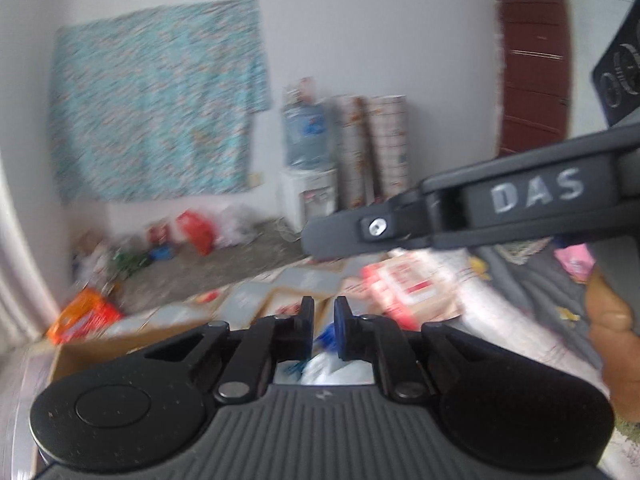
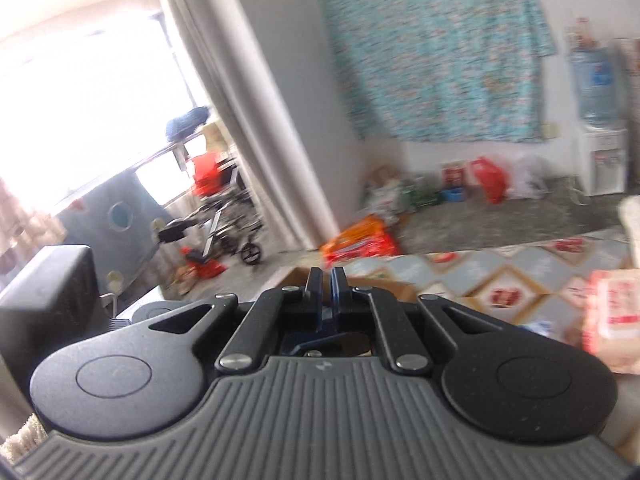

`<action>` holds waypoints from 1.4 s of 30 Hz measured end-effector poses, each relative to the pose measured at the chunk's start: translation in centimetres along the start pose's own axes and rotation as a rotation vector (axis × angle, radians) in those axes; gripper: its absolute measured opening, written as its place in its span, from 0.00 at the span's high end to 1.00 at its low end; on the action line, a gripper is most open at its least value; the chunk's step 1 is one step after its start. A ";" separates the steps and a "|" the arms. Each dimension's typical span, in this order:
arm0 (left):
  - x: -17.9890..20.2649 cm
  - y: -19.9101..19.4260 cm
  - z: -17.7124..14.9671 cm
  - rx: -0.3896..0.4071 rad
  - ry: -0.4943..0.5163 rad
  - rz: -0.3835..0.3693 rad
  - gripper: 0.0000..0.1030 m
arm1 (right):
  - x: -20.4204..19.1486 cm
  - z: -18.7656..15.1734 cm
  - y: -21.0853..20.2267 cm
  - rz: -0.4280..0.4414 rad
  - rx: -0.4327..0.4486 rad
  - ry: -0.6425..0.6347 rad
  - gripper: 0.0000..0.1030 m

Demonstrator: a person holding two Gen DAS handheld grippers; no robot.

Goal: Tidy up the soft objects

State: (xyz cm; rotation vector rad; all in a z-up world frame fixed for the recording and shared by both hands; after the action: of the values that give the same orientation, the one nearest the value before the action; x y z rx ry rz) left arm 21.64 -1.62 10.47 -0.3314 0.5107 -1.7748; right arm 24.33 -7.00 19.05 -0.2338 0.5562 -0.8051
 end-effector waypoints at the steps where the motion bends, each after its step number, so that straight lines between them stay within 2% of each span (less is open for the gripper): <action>1: -1.1 -0.1 -0.5 -0.008 -0.017 0.022 0.89 | -0.9 -0.1 0.6 0.015 -0.007 -0.007 0.97; 4: -3.5 -0.5 -2.0 -0.034 -0.059 0.055 0.88 | -2.5 -0.5 1.7 0.033 -0.018 -0.009 0.97; 6: -4.2 -1.1 -3.3 -0.049 -0.068 0.028 0.82 | -1.9 -0.9 1.2 0.019 -0.010 0.002 0.95; 10: -4.5 -3.2 -6.7 -0.057 -0.081 -0.007 0.80 | 2.8 -3.3 -1.8 -0.027 -0.016 0.073 0.94; 12: -4.1 -4.2 -8.3 -0.053 -0.085 -0.037 0.79 | 5.7 -5.3 -3.9 -0.058 -0.023 0.106 0.94; 16: -3.8 -5.8 -11.4 -0.053 -0.106 -0.049 0.73 | 9.4 -9.4 -7.6 -0.104 -0.053 0.172 0.93; 18: -3.7 -6.9 -12.8 -0.053 -0.127 -0.065 0.69 | 10.7 -11.7 -9.0 -0.105 -0.070 0.201 0.90; 20: -3.5 -8.1 -14.0 -0.049 -0.138 -0.070 0.63 | 10.9 -13.8 -10.6 -0.102 -0.094 0.206 0.81; 23: -2.8 -9.6 -15.8 -0.057 -0.137 -0.079 0.56 | 10.3 -17.3 -11.9 -0.084 -0.169 0.193 0.66; 25: -2.4 -10.5 -17.2 -0.069 -0.148 -0.100 0.52 | 9.5 -19.5 -12.1 -0.057 -0.239 0.203 0.59; 30: -1.1 -12.0 -20.7 -0.114 -0.189 -0.141 0.50 | 7.5 -25.8 -12.5 0.030 -0.446 0.274 0.56; 34: -0.4 -13.0 -22.3 -0.120 -0.193 -0.140 0.47 | 7.3 -31.9 -12.8 0.004 -0.617 0.324 0.55; 37: 0.2 -13.4 -22.9 -0.112 -0.188 -0.147 0.42 | 8.0 -34.8 -12.3 -0.027 -0.662 0.388 0.53; 39: 0.5 -13.5 -23.3 -0.114 -0.187 -0.154 0.42 | 8.4 -35.9 -11.8 -0.037 -0.666 0.415 0.48; 42: 0.8 -13.5 -23.6 -0.121 -0.191 -0.161 0.38 | 8.2 -37.1 -10.5 -0.048 -0.714 0.408 0.44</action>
State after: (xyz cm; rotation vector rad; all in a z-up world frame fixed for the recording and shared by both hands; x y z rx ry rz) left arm -1.14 4.35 -3.17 -0.6353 0.4655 -1.8479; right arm 1.87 -19.82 -10.74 -0.7486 1.2227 -0.6761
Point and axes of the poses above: each gripper's, at about its wrist camera, not at the fingertips, and y roughly the way its jaws point, x to its right, z to its top, the point moved 8 cm from there along y, roughly the way its jaws point, and after that the axes turned 3 degrees about -z, right-handed, at the moved point
